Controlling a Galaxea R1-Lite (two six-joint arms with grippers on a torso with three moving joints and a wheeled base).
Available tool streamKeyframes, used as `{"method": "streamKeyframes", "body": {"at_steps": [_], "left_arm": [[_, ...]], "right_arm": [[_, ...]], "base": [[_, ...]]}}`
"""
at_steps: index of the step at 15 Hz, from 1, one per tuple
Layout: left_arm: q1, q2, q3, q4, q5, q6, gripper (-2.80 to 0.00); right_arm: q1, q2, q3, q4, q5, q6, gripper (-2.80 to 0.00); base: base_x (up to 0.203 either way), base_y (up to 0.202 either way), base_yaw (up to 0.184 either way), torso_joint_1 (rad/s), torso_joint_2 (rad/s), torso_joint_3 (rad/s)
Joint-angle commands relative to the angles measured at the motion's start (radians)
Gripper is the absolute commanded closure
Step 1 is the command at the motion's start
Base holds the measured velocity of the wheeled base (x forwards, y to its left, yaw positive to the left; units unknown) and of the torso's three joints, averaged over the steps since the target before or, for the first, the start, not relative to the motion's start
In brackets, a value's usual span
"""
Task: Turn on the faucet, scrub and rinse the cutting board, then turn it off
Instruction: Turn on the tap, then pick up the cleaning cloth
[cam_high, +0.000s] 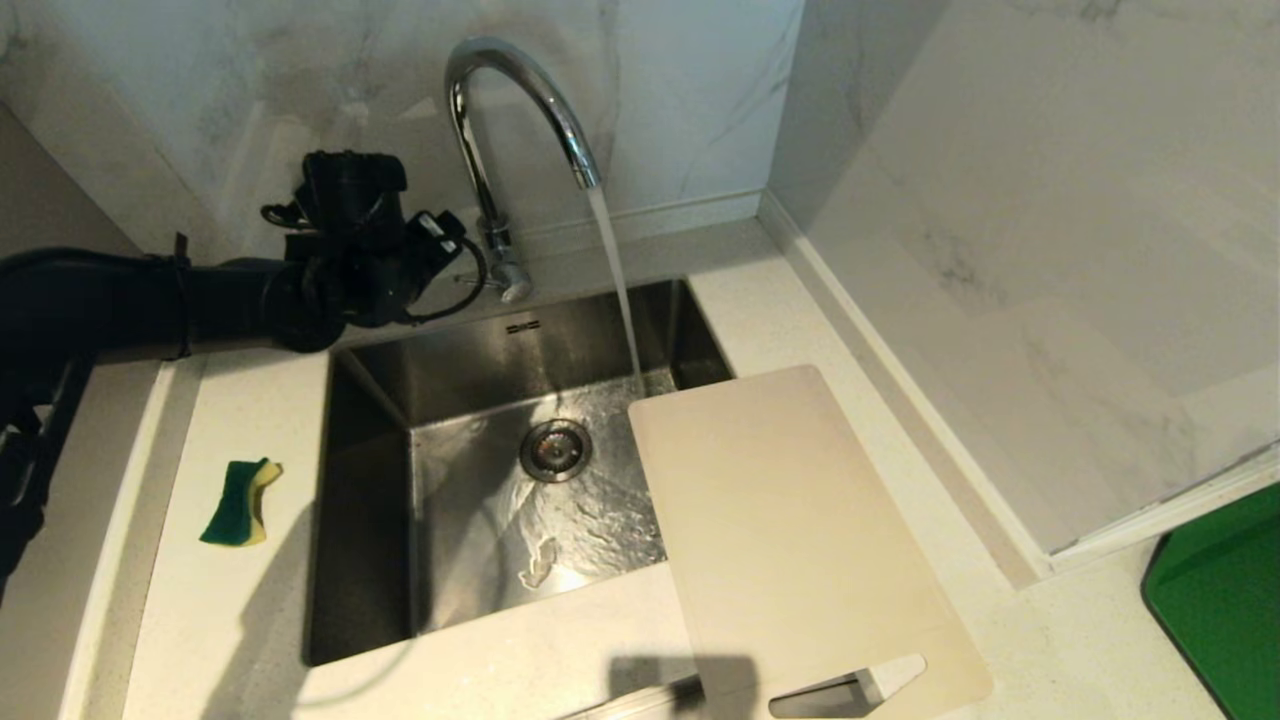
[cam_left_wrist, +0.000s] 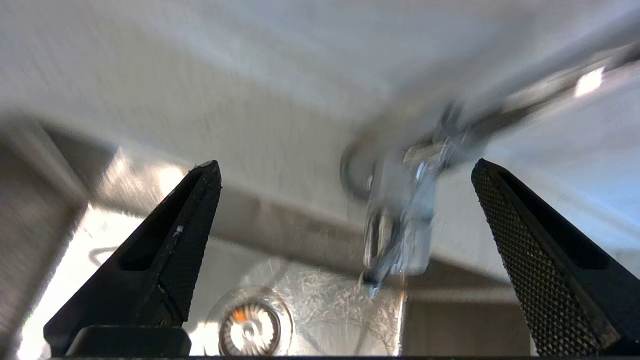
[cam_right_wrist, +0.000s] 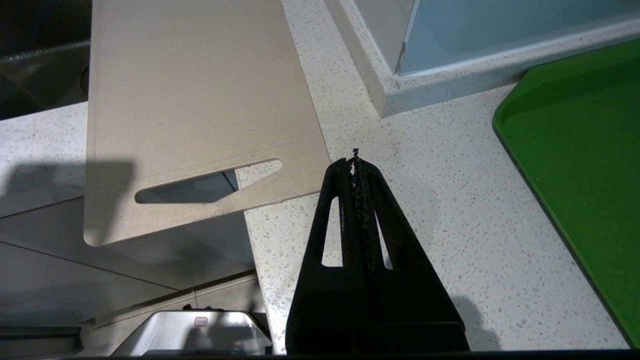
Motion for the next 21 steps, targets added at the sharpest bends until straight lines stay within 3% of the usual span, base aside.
{"method": "streamKeyframes", "body": {"at_steps": [1,3,6,9,10,15,18,21], "left_arm": [[0.000,-0.095,0.006,0.017,0.002,0.044,-2.80],[0.009,-0.180,0.034,0.076,-0.005,0.124,-2.80],[0.058,-0.347,0.113,0.166,-0.115,0.260,-2.80],[0.123,-0.468,0.165,0.327,-0.184,0.312,-2.80],[0.131,-0.503,0.184,0.356,-0.189,0.316,0.00],[0.136,-0.725,0.364,0.499,-0.355,0.367,0.00],[0.202,-0.753,0.446,0.537,-0.360,0.442,0.00],[0.228,-0.756,0.454,0.590,-0.350,0.457,0.00]], "right_arm": [[0.000,0.000,0.000,0.000,0.000,0.000,0.00],[0.000,0.000,0.002,0.000,0.000,0.000,0.00],[0.000,0.000,0.000,0.000,0.000,0.000,0.00],[0.000,0.000,0.000,0.000,0.000,0.000,0.00],[0.000,0.000,0.000,0.000,0.000,0.000,0.00],[0.000,0.000,0.002,0.000,0.000,0.000,0.00],[0.000,0.000,0.001,0.000,0.000,0.000,0.00],[0.000,0.000,0.001,0.000,0.000,0.000,0.00]], "base": [[0.000,0.000,0.000,0.000,0.00,0.000],[0.000,0.000,0.000,0.000,0.00,0.000],[0.000,0.000,0.000,0.000,0.00,0.000],[0.000,0.000,0.000,0.000,0.00,0.000],[0.000,0.000,0.000,0.000,0.00,0.000],[0.000,0.000,0.000,0.000,0.00,0.000],[0.000,0.000,0.000,0.000,0.00,0.000],[0.000,0.000,0.000,0.000,0.00,0.000]]}}
